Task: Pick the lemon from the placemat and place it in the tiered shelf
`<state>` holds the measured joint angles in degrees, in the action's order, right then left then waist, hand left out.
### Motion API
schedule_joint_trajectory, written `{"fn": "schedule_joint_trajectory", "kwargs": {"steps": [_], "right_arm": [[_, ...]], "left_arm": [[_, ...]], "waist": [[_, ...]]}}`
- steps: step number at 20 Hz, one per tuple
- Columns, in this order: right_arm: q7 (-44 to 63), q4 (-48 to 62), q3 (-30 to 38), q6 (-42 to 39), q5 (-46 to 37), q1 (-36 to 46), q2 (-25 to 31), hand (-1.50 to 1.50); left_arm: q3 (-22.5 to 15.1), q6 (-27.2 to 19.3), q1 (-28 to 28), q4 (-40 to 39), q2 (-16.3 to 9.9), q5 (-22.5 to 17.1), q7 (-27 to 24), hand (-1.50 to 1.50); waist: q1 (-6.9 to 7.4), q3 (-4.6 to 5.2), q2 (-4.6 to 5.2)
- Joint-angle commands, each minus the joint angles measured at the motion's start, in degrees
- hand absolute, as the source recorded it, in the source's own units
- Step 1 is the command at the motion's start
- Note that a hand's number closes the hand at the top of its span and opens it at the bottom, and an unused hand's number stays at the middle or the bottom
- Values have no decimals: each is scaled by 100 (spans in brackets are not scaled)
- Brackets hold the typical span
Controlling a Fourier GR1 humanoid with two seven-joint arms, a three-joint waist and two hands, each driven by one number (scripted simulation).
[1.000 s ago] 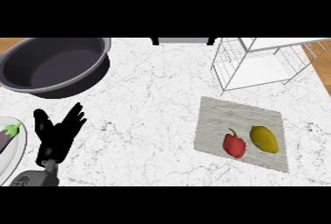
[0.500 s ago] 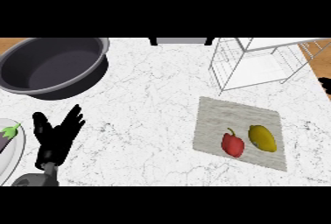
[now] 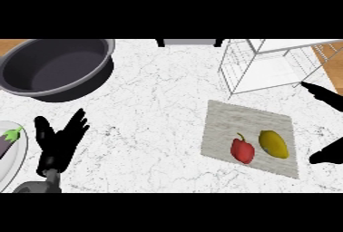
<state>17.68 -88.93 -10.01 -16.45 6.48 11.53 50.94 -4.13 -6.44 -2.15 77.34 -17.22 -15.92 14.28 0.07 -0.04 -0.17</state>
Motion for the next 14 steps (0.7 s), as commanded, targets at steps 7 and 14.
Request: {"fn": "schedule_joint_trajectory", "kwargs": {"steps": [7, 14], "right_arm": [[1074, -645, -233, -323, -999, -165, -430, -150], [823, -269, -190, -116, -2111, -421, -1081, -150]], "left_arm": [[206, 373, 266, -28, 36, 7, -125, 0], [425, 494, -68, -371, 111, 152, -87, 0]], "waist": [[10, 6, 14], [3, 4, 22]]}}
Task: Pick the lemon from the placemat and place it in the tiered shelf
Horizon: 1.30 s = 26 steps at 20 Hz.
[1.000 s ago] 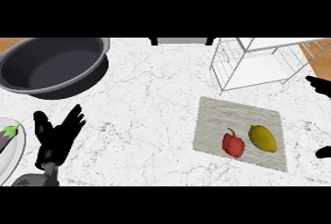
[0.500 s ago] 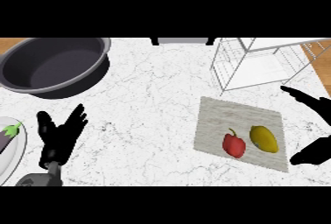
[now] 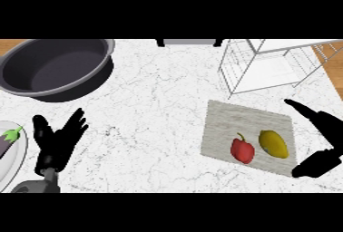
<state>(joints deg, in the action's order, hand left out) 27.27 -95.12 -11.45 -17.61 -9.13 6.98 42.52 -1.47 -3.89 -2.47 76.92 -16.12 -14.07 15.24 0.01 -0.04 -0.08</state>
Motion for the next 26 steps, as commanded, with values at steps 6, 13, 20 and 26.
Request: {"fn": "schedule_joint_trajectory", "kwargs": {"steps": [6, 13, 20, 26], "right_arm": [[-73, -134, 160, -111, -1031, -391, -818, -150], [-116, 444, 297, -179, -1791, -4, -1176, -150], [-664, 1220, 352, 172, -2573, 140, -1588, -150], [-1508, 1687, 762, 457, -2754, 72, -1784, -150]], "left_arm": [[165, 49, -76, -159, 265, 274, 67, 0], [443, 594, 144, -221, 176, 132, -260, 0], [437, 163, -578, -181, 353, 478, 422, 0], [580, 330, -174, -185, 494, 493, -5, 0]], "waist": [[-17, 4, 6], [7, 5, 10], [-3, 4, 12], [1, 4, 9]]}}
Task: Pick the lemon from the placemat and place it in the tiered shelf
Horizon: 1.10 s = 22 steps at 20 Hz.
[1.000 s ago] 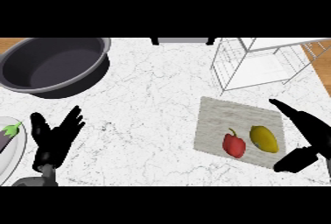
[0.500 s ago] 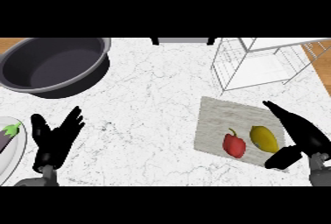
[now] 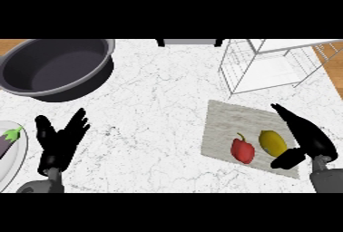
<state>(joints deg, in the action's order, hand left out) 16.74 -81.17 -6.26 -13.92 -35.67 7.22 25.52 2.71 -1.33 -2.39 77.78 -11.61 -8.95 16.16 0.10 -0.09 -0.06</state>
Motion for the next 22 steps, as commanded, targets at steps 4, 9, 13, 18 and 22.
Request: {"fn": "schedule_joint_trajectory", "kwargs": {"steps": [4, 9, 13, 18, 22], "right_arm": [[-183, 849, -16, 222, -468, 731, -612, -150], [-971, 1257, -110, -9, -615, 507, -447, 150], [-1135, 954, -611, -389, -839, 384, -477, 150], [-1716, 902, -319, 50, -778, 21, -555, 150], [-1711, 186, -168, -305, -589, 69, -483, 150]], "left_arm": [[-97, -50, 147, 280, 218, 133, 177, 0], [108, 128, -89, -238, 112, 193, -129, 0], [291, 111, -465, -574, 70, 127, -77, 0], [141, 62, -128, -246, 242, 249, -100, 0], [224, 36, 150, 357, 120, 201, 261, 0]], "waist": [[26, 7, 8], [16, 8, 14], [-13, 9, 12], [-13, 8, 5], [-7, 8, -3]]}}
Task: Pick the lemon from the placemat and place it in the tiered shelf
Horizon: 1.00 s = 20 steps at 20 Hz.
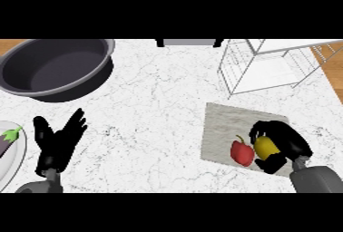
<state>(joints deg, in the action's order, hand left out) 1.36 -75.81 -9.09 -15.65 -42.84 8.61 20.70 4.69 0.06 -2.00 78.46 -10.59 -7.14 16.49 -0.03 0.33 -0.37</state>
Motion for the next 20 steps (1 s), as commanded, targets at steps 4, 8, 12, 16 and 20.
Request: {"fn": "schedule_joint_trajectory", "kwargs": {"steps": [4, 8, 12, 16, 20], "right_arm": [[-273, -1354, -181, -439, 169, -439, 32, 150], [248, -1759, -270, -842, 461, -50, -499, 150], [446, -3061, 317, -1023, 1010, -101, -337, 150], [1358, -4339, 792, -1206, 1381, 99, -434, 150], [2498, -4896, 1496, -1584, 1989, 699, -413, 150]], "left_arm": [[108, 56, -308, -403, 12, 14, -44, 0], [-220, -108, 611, 559, 271, 166, 39, 0], [-12, -113, 29, -151, 217, 146, -113, 0], [47, 66, 80, -25, 105, 5, 17, 0], [62, 142, 123, -275, 73, 104, -288, 0]], "waist": [[-41, -30, 33], [27, -32, 18], [-84, -28, 13], [-108, -23, -6], [-63, -24, 16]]}}
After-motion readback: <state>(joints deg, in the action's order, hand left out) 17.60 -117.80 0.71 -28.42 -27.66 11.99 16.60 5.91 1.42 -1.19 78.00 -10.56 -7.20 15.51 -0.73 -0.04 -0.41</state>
